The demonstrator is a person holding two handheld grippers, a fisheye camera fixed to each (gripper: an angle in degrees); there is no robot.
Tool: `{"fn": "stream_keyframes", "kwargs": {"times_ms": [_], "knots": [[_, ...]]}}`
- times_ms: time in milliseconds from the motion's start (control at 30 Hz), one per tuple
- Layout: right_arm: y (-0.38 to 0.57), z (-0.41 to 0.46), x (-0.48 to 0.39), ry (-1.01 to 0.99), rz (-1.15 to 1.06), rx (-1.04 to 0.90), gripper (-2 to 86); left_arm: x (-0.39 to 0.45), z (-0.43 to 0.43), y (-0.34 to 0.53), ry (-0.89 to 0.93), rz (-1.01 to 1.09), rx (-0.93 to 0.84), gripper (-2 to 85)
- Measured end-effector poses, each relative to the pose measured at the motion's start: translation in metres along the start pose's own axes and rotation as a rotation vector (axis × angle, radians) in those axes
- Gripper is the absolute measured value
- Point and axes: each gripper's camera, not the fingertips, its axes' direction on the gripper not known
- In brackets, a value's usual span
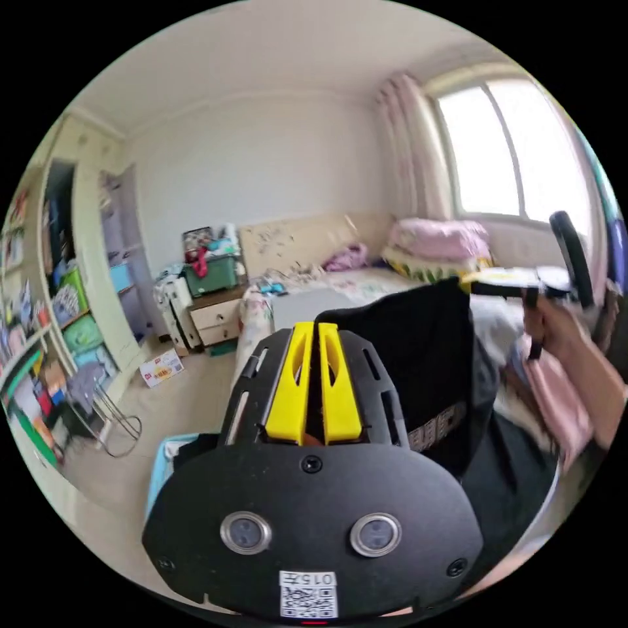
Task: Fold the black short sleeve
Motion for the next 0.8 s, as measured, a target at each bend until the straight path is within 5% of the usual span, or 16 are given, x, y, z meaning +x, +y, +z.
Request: {"fn": "stream_keyframes", "kwargs": {"times_ms": [100, 233, 367, 500, 800], "knots": [[-0.024, -0.012, 0.008, -0.174, 0.071, 0.101, 7.6, -0.034, 0.005, -0.024, 0.131, -0.268, 0.074, 10.0], [0.081, -0.051, 0.014, -0.273, -0.095, 0.025, 7.9, -0.028, -0.044, 0.055, 0.330, -0.155, 0.005, 8.5], [0.212, -0.081, 0.067, -0.177, 0.005, -0.185, 8.1, -0.049, -0.096, 0.171, 0.231, -0.163, -0.232, 9.0], [0.319, -0.123, 0.121, -0.154, 0.264, -0.337, 9.9, -0.095, -0.169, 0.278, 0.071, -0.392, -0.415, 11.3], [0.333, -0.113, 0.115, -0.200, 0.259, -0.484, 6.4, -0.110, -0.187, 0.326, 0.099, -0.573, -0.460, 7.1]]}}
